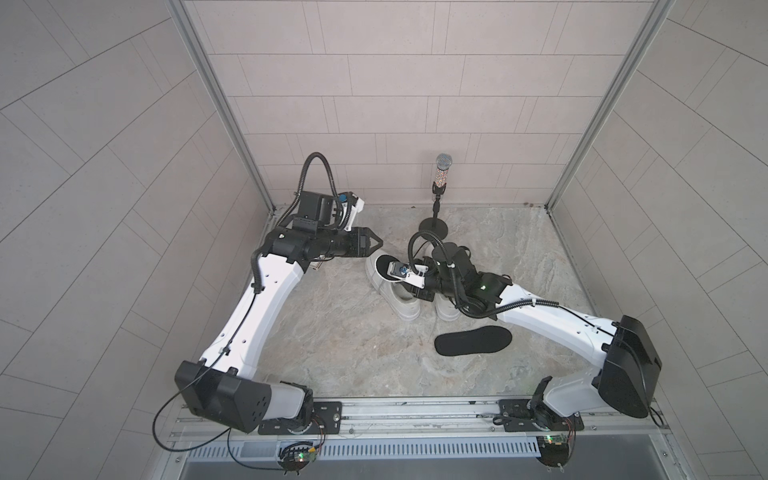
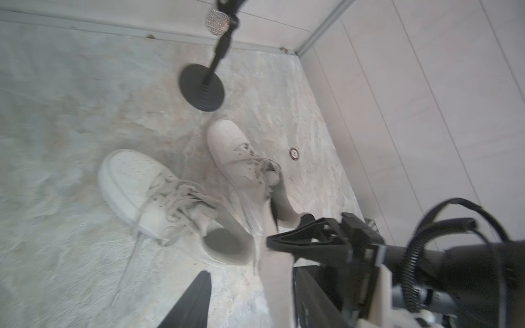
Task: Insert the insole into the shoe
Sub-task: Pick up the insole from the shoe.
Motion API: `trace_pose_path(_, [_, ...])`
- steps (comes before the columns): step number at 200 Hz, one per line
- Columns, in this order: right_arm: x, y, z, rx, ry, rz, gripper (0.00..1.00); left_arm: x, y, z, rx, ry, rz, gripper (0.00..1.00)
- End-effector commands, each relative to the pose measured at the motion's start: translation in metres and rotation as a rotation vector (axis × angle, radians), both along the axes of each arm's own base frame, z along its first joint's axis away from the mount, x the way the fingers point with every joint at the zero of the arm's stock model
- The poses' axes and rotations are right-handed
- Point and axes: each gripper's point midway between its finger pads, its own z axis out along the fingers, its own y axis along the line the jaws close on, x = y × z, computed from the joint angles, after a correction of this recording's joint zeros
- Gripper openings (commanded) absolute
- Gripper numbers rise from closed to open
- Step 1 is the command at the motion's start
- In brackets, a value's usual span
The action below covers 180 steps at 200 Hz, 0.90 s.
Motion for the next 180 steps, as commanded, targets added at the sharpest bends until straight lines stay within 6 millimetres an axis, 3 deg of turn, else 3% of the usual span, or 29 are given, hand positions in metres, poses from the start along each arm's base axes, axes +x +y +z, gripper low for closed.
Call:
trace_pose_path(1, [0.011, -0.020, 0.001, -0.058, 0.106, -0.135, 0.42, 0.013, 0.049, -0.005, 0.157, -0.070, 0.230, 0.54])
trace_pose_path(24, [0.026, -0.036, 0.013, -0.090, 0.177, -0.275, 0.41, 0.012, 0.060, -0.034, 0.247, -0.051, 0.241, 0.52])
trace_pose_path(59, [0.036, -0.079, 0.014, -0.121, 0.360, -0.538, 0.39, 0.000, 0.020, -0.065, 0.332, -0.086, 0.068, 0.50])
trace_pose_path(97, [0.019, -0.118, 0.002, -0.059, 0.530, -0.691, 0.41, 0.003, -0.019, -0.101, 0.354, -0.047, 0.026, 0.60])
trace_pose_path(134, [0.001, -0.122, -0.004, -0.031, 0.637, -0.698, 0.37, 0.013, -0.045, -0.135, 0.449, 0.015, -0.012, 0.64])
trace_pose_path(180, [-0.013, -0.113, -0.021, -0.047, 0.783, -0.697, 0.31, 0.011, -0.045, -0.171, 0.507, 0.132, -0.020, 0.65])
